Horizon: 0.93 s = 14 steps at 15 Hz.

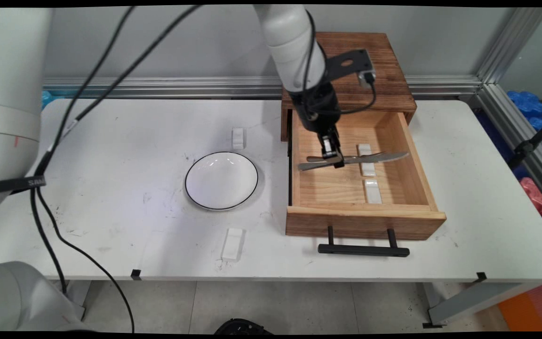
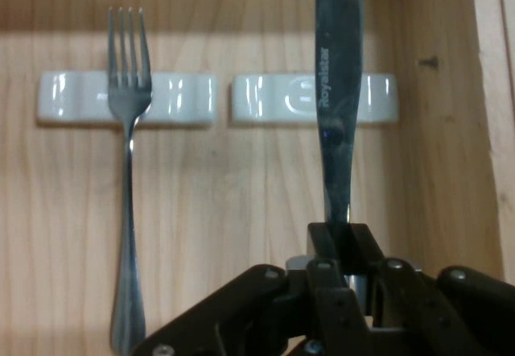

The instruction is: Place the picked object into the drawer

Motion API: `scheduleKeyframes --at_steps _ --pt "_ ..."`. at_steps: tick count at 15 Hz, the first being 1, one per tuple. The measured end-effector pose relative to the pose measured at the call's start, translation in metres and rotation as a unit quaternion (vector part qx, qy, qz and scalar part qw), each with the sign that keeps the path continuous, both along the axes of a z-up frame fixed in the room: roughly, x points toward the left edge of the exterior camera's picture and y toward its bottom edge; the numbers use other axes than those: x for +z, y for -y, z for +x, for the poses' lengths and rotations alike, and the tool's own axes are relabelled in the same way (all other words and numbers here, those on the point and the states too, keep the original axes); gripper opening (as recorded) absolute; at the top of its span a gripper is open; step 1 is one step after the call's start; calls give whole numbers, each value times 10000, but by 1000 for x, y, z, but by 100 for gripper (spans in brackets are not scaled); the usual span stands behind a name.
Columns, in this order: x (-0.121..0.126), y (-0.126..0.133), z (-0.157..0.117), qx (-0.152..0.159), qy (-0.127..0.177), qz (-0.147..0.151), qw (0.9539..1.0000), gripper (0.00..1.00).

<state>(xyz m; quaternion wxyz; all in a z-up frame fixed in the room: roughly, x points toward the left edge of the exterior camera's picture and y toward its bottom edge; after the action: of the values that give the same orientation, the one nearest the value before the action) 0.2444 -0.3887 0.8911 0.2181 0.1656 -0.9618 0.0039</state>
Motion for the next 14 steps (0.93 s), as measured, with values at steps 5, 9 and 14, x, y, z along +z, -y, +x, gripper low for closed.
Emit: scheduleKeyframes --at_steps 5,9,14 --pt "-17 11 -25 -79 35 52 9999 0" --pt "-29 15 -38 -116 87 92 9999 0" --pt "-50 19 -44 -167 267 170 9994 0"
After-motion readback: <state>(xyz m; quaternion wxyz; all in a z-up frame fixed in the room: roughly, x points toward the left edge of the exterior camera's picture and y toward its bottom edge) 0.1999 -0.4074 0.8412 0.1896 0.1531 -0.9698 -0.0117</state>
